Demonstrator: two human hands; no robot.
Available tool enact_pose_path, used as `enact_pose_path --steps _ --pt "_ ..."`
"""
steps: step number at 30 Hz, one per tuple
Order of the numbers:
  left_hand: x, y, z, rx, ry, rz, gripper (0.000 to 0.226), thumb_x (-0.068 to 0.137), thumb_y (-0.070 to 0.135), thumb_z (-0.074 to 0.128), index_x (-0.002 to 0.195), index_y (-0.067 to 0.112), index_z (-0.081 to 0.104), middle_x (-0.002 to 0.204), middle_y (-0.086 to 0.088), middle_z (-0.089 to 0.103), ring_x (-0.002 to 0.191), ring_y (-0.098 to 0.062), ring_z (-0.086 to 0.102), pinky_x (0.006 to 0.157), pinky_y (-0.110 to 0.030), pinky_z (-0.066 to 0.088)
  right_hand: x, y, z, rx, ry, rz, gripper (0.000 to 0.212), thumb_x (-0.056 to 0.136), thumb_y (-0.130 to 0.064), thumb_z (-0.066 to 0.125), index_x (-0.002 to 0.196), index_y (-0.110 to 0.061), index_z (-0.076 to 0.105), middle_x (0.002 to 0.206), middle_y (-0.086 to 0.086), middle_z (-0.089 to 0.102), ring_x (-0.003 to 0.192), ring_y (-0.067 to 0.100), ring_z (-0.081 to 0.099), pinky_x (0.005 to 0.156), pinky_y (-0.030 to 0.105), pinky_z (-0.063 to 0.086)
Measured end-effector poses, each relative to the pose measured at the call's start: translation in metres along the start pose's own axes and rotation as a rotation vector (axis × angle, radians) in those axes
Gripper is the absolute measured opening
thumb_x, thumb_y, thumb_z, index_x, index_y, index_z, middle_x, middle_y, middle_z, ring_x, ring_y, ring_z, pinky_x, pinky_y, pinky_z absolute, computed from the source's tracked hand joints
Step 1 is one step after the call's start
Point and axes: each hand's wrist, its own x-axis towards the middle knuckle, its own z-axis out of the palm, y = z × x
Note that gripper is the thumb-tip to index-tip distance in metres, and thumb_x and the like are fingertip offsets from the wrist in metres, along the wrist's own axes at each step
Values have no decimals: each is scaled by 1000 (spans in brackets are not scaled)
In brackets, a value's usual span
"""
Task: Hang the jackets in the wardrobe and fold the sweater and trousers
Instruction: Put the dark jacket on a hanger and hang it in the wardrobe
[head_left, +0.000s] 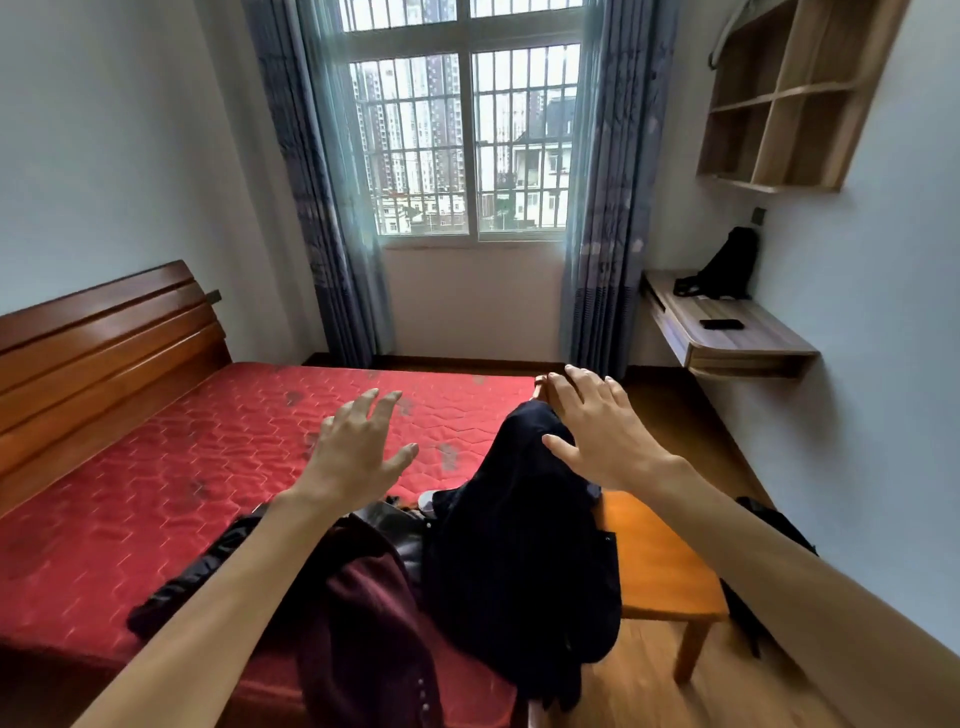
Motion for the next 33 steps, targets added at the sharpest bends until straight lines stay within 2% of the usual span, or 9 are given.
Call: enact_pose_path --steps 7,16,22,30,33 --pt "58 -7 62 -69 -118 89 80 92 50 58 156 19 21 161 -12 25 148 -31 25 119 -55 24 18 39 38 -62 -87 138 80 96 -48 52 157 -9 17 161 16 21 151 31 18 122 47 14" --pt "139 10 129 -63 -204 145 79 94 51 55 157 22 17 162 -9 22 149 -28 22 120 -53 21 52 103 98 -11 -161 233 78 98 -47 51 157 -10 16 162 15 20 152 29 16 124 46 13" --pt "211 26 172 -34 -247 107 80 94 51 55 157 20 17 162 -11 22 148 -31 25 116 -55 30 101 165 139 86 -223 292 78 98 -42 55 158 -10 14 164 19 12 153 32 11 122 44 19" --pt "290 61 230 -35 -328 42 75 96 47 54 156 18 20 161 -13 21 146 -32 27 114 -50 34 172 224 197 125 -297 182 72 100 -41 51 158 -12 17 165 13 10 152 31 12 121 42 20" --pt "303 66 251 -13 -372 11 71 96 46 53 155 17 25 151 -13 35 136 -31 38 107 -47 42 184 228 223 155 -363 146 71 100 -40 51 157 -11 18 165 14 10 151 31 14 120 41 22"
